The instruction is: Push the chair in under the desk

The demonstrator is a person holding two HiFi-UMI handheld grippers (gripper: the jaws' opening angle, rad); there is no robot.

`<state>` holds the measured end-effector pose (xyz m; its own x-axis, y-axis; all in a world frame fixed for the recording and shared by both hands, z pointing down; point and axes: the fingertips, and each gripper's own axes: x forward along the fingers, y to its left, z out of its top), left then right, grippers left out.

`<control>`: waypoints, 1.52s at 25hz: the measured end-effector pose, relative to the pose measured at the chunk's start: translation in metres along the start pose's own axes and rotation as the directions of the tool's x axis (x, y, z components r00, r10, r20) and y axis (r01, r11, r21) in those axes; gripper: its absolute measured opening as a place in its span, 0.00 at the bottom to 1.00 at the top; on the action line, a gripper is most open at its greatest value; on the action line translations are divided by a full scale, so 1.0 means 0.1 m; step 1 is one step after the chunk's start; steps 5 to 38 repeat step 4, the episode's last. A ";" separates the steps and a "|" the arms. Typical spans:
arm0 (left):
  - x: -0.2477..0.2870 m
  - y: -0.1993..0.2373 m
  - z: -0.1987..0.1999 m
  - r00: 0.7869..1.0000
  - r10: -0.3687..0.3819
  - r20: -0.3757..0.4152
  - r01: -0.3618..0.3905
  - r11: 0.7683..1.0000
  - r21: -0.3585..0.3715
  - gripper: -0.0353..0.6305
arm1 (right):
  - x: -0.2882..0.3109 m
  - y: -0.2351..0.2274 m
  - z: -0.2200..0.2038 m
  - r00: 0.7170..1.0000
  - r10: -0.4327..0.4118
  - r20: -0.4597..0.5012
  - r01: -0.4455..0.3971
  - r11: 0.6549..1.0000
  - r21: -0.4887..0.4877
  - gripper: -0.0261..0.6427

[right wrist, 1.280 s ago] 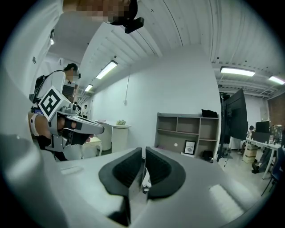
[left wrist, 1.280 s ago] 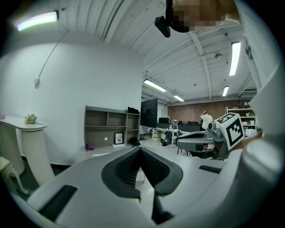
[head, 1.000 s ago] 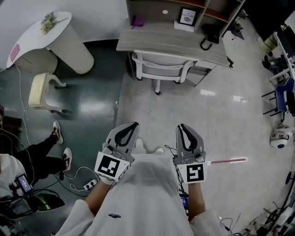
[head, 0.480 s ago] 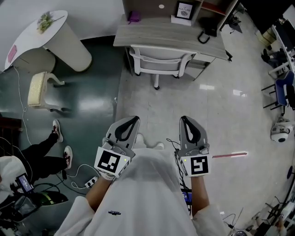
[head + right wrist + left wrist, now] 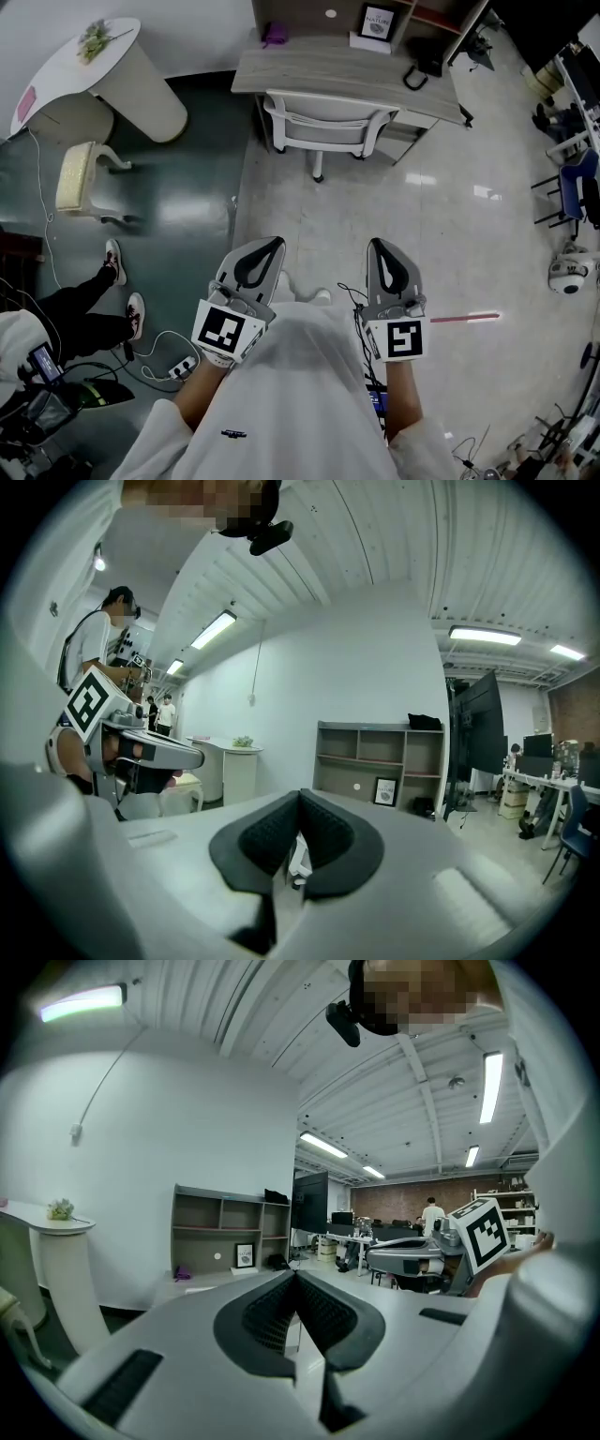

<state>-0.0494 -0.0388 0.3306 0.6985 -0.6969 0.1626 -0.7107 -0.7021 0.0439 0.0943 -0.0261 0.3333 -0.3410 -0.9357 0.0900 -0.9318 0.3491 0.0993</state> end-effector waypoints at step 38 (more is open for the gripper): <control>0.01 -0.02 -0.02 1.000 -0.001 -0.003 0.001 1.000 -0.001 0.06 | -0.02 -0.03 -0.06 1.000 0.000 -0.005 0.000 1.000 0.009 0.06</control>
